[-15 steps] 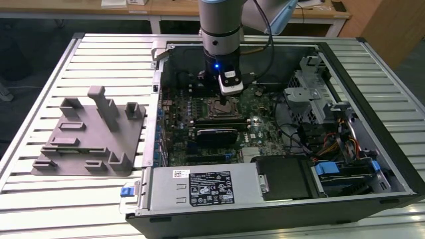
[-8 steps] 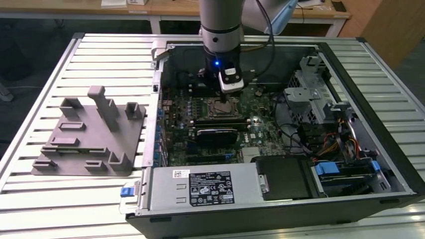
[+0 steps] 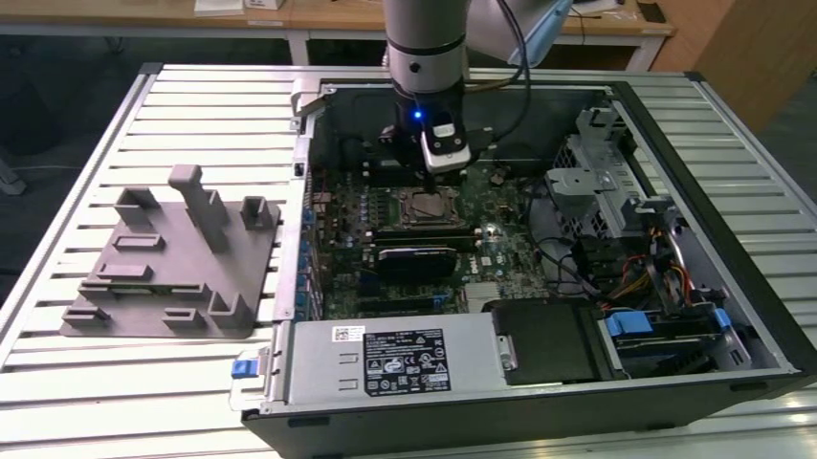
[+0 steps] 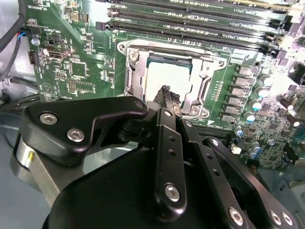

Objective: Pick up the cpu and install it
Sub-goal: 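Install the second cpu locking lever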

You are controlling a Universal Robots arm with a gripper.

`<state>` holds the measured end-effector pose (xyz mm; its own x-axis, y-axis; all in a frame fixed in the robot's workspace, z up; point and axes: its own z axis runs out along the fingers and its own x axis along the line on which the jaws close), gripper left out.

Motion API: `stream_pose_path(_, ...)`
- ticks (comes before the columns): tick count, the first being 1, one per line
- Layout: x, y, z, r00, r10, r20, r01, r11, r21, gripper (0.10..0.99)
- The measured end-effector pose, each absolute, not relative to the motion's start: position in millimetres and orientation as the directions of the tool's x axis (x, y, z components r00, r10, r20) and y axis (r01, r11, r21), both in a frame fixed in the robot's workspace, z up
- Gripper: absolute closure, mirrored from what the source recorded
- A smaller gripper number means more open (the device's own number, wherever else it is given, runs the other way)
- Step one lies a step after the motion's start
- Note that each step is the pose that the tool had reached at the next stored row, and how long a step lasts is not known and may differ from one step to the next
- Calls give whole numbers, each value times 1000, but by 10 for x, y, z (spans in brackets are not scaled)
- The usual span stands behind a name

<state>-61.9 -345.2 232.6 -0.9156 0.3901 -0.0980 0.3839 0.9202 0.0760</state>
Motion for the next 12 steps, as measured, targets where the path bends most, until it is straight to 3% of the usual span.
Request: stream_pose_path(12,-610,-3645,2326,-916,390,-98,384,920,76,980)
